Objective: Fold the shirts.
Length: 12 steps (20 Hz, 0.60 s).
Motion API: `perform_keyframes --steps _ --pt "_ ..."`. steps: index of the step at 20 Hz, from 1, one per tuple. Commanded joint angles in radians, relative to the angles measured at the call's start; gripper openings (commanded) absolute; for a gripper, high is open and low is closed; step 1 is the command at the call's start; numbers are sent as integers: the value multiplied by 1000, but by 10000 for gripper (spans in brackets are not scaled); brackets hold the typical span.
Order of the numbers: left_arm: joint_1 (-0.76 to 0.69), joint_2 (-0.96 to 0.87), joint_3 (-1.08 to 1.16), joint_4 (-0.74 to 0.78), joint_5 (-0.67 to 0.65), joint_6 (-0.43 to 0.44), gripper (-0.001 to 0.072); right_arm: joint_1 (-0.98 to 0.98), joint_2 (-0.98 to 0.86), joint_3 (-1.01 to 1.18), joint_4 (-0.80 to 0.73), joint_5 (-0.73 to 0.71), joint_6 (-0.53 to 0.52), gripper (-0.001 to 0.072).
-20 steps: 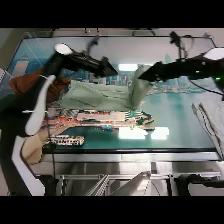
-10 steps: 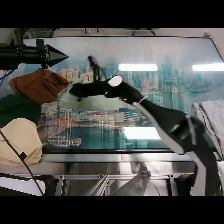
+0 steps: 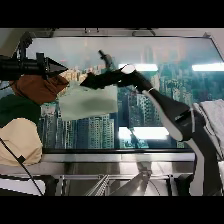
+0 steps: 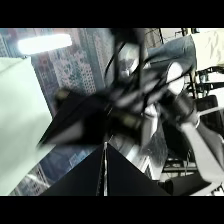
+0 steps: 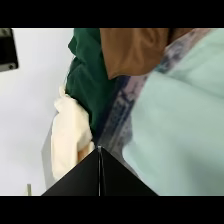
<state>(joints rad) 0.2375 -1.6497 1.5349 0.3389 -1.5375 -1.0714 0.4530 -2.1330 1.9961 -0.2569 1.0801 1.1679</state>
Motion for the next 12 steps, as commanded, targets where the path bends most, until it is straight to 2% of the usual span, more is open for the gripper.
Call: perform_keyframes --steps 1,5,6,7,8,9,12 --pt "20 1 -6 8 -59 26 4 -179 126 -63 -218 207 126 20" --pt "29 1 -6 10 -60 35 4 -251 244 -239 -557 196 225 26" --pt "26 1 -6 9 -57 35 4 -251 238 -269 -599 190 255 95" --pt "22 1 -6 8 -56 35 4 -251 224 -294 -603 173 258 393" --pt "22 1 -6 8 -57 35 4 -249 199 -303 -603 159 259 618" --pt "22 1 -6 8 -58 35 4 -246 171 -303 -598 157 258 650" --pt "22 1 -6 8 -60 35 4 -225 82 -303 -486 154 232 650"
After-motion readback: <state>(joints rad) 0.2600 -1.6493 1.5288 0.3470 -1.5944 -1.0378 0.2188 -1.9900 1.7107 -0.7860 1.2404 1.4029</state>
